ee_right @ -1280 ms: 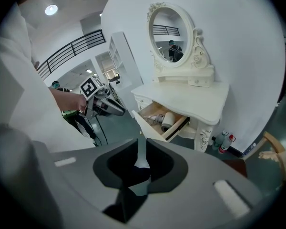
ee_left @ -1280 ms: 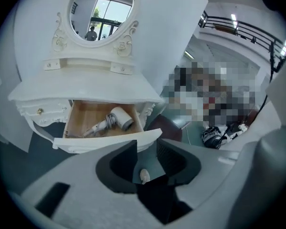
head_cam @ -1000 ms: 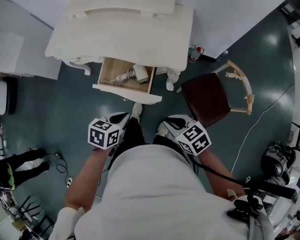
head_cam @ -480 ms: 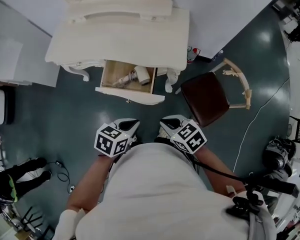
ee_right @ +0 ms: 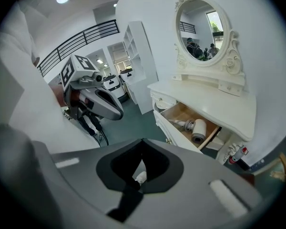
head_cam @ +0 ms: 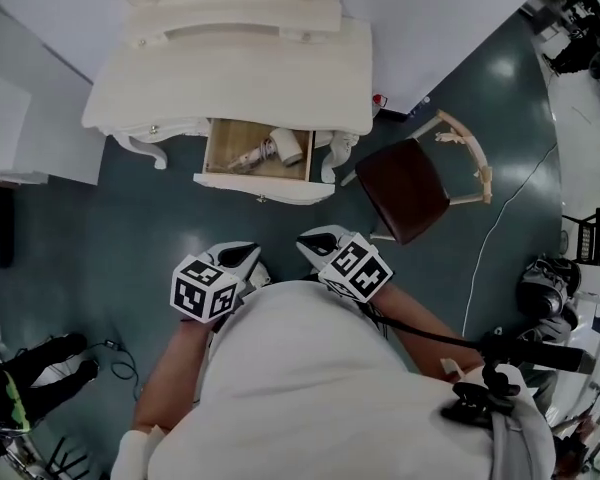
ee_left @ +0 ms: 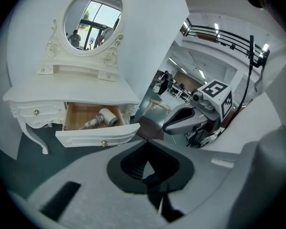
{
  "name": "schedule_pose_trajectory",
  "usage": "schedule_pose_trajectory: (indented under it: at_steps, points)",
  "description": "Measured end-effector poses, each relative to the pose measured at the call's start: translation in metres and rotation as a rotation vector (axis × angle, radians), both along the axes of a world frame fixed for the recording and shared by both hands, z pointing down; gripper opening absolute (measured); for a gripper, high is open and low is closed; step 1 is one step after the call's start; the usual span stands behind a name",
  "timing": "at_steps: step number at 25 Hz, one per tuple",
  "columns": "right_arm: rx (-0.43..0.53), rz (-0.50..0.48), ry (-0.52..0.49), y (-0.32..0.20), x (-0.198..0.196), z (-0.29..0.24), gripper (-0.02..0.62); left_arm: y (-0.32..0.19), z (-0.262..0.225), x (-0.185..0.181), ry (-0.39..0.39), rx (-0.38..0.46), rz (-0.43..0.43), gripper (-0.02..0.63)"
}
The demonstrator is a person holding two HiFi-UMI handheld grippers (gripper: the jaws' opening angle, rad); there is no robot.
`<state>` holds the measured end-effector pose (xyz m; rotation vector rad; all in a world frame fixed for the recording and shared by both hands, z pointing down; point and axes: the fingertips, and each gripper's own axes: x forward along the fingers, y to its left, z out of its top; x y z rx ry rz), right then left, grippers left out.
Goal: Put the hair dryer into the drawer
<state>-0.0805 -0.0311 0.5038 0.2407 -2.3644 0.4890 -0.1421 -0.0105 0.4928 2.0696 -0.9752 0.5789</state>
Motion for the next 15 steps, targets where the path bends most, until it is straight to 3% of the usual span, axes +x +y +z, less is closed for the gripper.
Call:
schedule_pose_trajectory:
  at_steps: [15]
  points:
    - [0.054, -0.028, 0.063, 0.054, -0.090, 0.009, -0.002, 0.058, 0.023, -0.099, -0.006, 0.002, 0.005, 0.002]
